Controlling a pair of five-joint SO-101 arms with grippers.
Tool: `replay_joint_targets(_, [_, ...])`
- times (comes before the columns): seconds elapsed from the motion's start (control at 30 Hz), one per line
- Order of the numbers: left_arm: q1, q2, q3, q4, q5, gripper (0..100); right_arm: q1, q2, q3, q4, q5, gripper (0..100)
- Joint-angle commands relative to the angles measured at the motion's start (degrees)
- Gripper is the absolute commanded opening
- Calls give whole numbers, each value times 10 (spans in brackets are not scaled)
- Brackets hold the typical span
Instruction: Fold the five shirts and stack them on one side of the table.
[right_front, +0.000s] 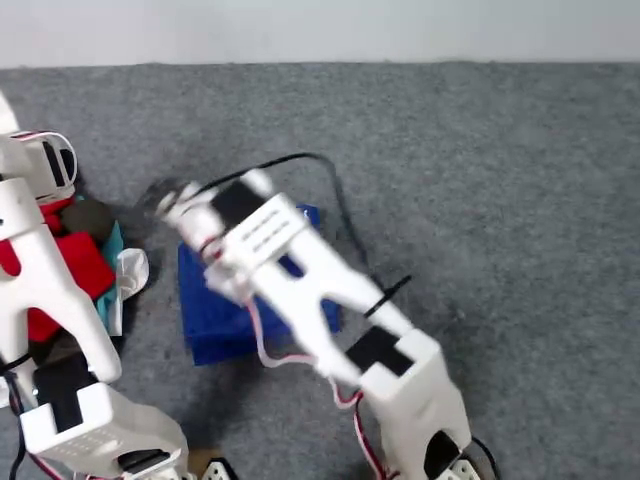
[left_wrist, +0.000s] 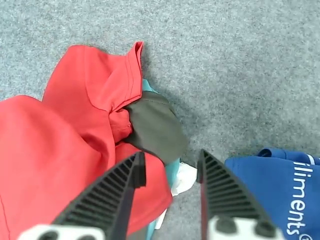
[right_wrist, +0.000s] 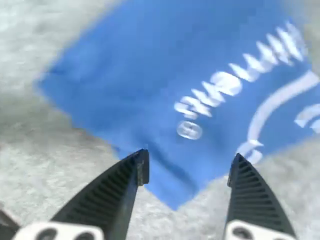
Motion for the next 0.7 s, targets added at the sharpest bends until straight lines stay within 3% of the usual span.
replay_joint_targets(0.0, [1,-25,7,12,-2,175,65,7,-19,-31,-6,266])
replay_joint_targets(0.27, [1,-25,22,11,-2,175,116,63,-21,-154,-50,267])
replay_joint_targets(0.67, [1,-25,22,11,-2,175,131,168,-21,-196,-59,265])
